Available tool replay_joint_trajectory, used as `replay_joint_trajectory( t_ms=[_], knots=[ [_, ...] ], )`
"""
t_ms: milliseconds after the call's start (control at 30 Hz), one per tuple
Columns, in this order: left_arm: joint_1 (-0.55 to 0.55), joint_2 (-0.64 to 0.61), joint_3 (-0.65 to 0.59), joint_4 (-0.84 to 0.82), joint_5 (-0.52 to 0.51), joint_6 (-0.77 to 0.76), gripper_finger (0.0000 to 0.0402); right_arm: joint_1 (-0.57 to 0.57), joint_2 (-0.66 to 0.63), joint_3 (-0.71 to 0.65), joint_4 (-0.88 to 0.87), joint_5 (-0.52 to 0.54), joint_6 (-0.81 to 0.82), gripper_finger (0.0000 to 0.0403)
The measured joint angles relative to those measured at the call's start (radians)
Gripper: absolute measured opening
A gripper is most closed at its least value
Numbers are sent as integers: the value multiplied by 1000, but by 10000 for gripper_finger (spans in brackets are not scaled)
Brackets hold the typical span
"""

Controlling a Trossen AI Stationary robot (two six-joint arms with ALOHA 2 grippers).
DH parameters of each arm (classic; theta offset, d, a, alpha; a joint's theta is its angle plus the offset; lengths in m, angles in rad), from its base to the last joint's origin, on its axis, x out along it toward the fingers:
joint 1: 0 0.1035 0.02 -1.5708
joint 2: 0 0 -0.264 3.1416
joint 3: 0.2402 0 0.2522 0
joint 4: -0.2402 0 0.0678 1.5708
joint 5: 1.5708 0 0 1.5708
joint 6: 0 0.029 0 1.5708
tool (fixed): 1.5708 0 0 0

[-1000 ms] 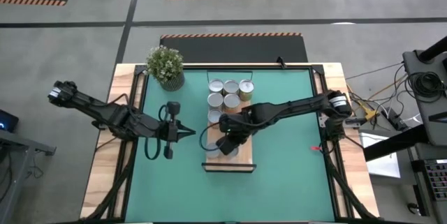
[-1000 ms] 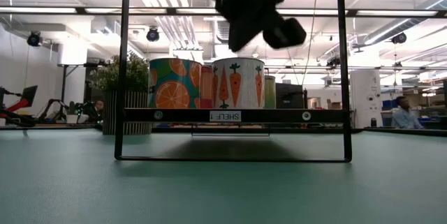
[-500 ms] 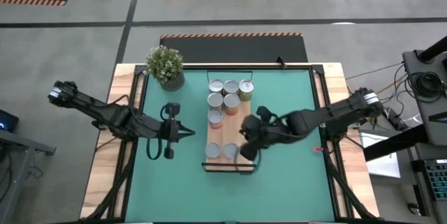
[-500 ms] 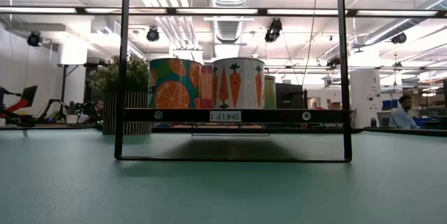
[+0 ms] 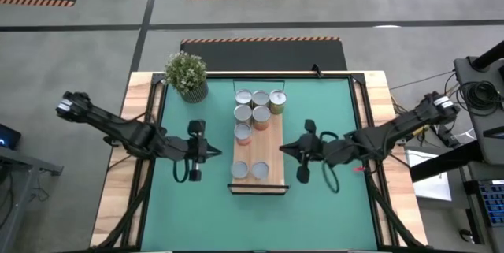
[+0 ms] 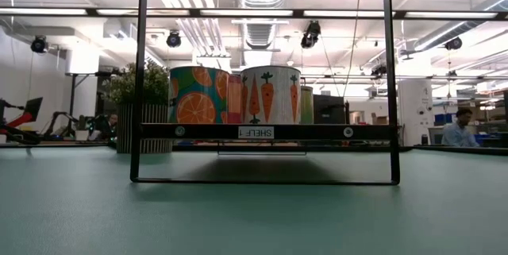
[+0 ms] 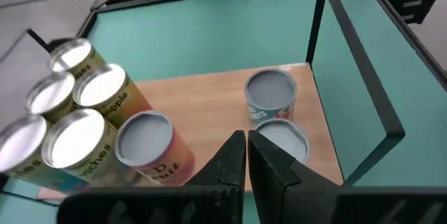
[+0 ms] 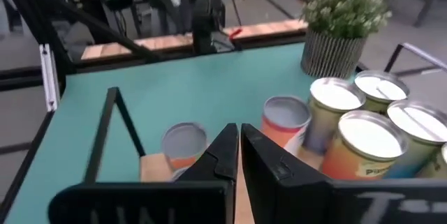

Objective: Pick and place cans onto a shelf
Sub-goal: Return to Home Position

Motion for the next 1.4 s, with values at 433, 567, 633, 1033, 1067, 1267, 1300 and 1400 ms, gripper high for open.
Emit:
replay_joint_trajectory(
  t_ms=[433, 567, 633, 1033, 1067, 1267, 1300, 1400],
  knots=[
    [-28, 87, 0, -73, -2, -157, 0, -15, -190, -335, 412, -3, -173, 9],
    [-41, 106, 0, -72, -2, -158, 0, -15, -200, -410, 510, -15, -277, 9],
    [-44, 112, 0, -71, -2, -158, 0, -16, -206, -446, 538, -40, -311, 9],
    [-60, 112, -3, 11, -2, -32, 0, -17, -245, -521, 580, -71, -395, 9],
    [-62, 111, -4, 21, -2, -21, 0, -17, -255, -525, 580, -85, -396, 9],
    [-63, 90, -48, 52, -2, 4, 0, -17, -340, -568, 588, -118, -407, 9],
    [-63, 79, -61, 62, -2, 5, 0, -17, -357, -582, 598, -118, -407, 9],
    [-63, 41, -109, 117, -1, 6, 0, -17, -407, -614, 601, -118, -406, 9]
  ],
)
